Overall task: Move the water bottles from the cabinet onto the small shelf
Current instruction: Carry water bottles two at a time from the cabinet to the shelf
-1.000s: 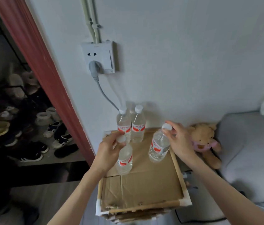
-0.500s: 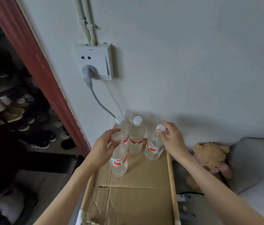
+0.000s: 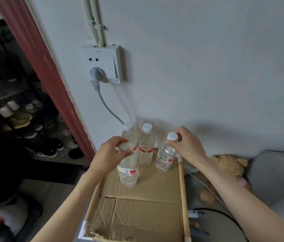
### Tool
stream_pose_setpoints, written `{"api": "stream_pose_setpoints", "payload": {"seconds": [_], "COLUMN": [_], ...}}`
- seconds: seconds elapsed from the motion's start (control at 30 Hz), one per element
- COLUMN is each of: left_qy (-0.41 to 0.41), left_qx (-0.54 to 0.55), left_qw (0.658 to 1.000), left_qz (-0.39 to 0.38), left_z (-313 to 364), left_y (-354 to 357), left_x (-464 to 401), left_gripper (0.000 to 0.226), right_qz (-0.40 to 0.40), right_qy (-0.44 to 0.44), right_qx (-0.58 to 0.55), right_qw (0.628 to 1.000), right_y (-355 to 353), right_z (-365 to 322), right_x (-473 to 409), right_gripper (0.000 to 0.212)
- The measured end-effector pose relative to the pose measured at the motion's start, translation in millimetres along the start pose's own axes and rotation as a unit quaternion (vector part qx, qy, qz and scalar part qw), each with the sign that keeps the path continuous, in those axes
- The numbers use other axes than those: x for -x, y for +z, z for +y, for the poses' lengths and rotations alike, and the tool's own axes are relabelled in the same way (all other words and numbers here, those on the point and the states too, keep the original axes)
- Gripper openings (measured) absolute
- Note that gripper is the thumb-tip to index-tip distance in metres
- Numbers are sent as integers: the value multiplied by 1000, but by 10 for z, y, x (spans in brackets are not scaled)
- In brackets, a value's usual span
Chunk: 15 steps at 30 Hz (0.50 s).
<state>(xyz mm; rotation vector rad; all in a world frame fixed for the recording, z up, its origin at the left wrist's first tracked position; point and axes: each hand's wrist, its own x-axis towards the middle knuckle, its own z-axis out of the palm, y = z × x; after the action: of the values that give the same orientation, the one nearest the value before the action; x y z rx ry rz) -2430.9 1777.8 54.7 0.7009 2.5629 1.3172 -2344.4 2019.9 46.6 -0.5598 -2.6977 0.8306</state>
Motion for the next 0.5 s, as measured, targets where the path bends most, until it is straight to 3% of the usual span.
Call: {"api": "stream_pose_setpoints", "payload": {"seconds": [0.17,0.3,0.5], "left_qy": [24,44,10], "left_qx": [-10,31,30], "left_qw": [999,993,999], "left_qz": [-34,-103,-23], "left_z": [-22,-67,-50], "left_y": [-20,-78,6], "left_x": [18,59,37], "left_gripper": [39,39,29], "right_qz": [-85,-84,-29], "right_qy": [-23,-14,3], "right_qx": [-72,-93,-40], "right_qw": [993,992,999], "right_y": [-16,-62,23], "right_z": [61,89,-6], "right_x": [42,45,-6], "right_gripper": [40,45,28]}}
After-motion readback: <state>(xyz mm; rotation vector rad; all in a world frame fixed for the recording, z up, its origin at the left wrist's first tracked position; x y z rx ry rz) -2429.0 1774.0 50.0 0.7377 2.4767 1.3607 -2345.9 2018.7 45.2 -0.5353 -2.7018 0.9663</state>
